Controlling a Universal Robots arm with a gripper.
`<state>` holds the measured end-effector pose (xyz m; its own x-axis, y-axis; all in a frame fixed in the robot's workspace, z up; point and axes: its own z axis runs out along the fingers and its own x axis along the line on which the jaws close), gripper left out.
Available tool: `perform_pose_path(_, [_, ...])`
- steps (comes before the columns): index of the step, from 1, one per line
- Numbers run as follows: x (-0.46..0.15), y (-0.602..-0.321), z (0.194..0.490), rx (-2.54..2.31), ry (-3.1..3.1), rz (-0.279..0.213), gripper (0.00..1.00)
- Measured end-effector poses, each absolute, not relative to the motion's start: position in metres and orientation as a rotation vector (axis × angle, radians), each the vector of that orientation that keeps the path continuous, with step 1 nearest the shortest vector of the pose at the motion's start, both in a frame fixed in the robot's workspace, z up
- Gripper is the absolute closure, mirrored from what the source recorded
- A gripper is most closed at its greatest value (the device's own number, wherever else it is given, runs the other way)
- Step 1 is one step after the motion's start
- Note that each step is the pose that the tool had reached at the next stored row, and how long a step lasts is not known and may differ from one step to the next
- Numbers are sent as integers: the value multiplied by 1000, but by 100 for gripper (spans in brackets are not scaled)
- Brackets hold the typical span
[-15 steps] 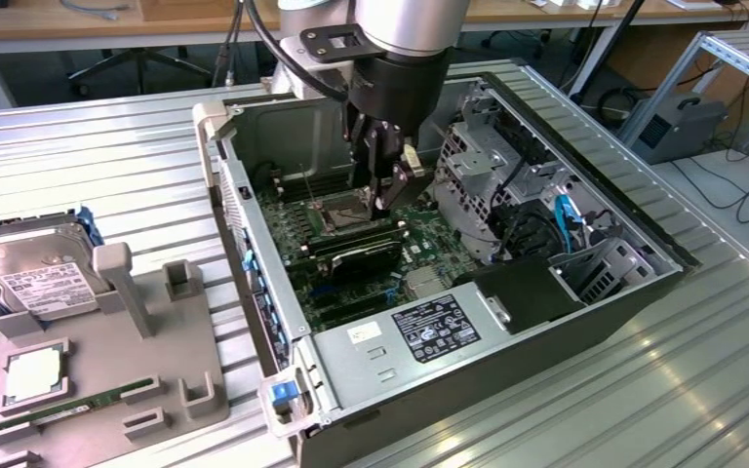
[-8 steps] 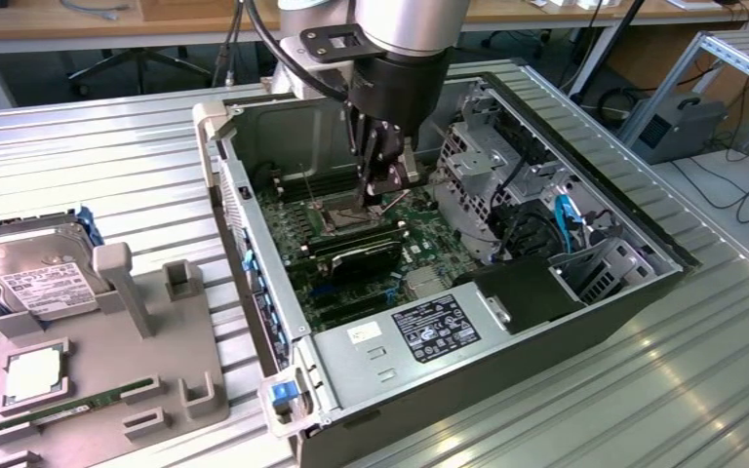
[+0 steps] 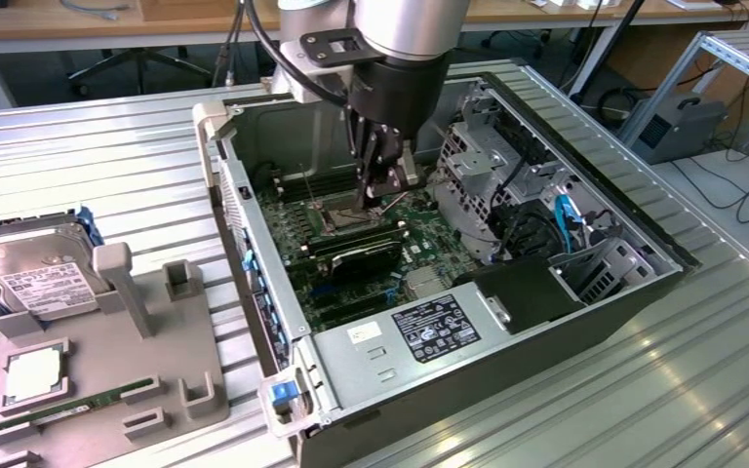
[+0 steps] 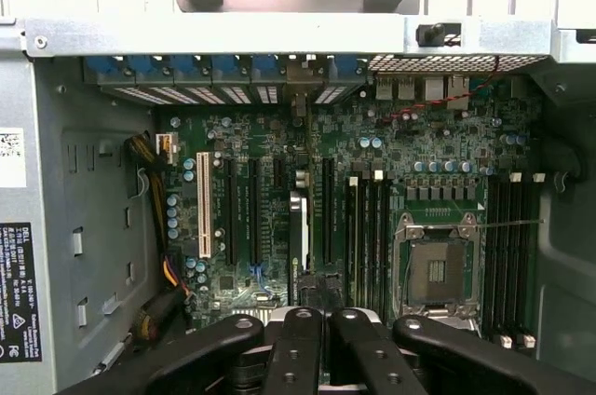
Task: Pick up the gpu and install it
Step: 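Press down on the gpu until it lock into place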
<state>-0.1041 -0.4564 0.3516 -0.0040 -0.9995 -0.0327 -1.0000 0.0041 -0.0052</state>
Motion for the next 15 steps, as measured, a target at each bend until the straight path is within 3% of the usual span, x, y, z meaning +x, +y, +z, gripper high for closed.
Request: perform_pose_path(15, [-105, -456, 310, -2199, 2208, 27, 89])
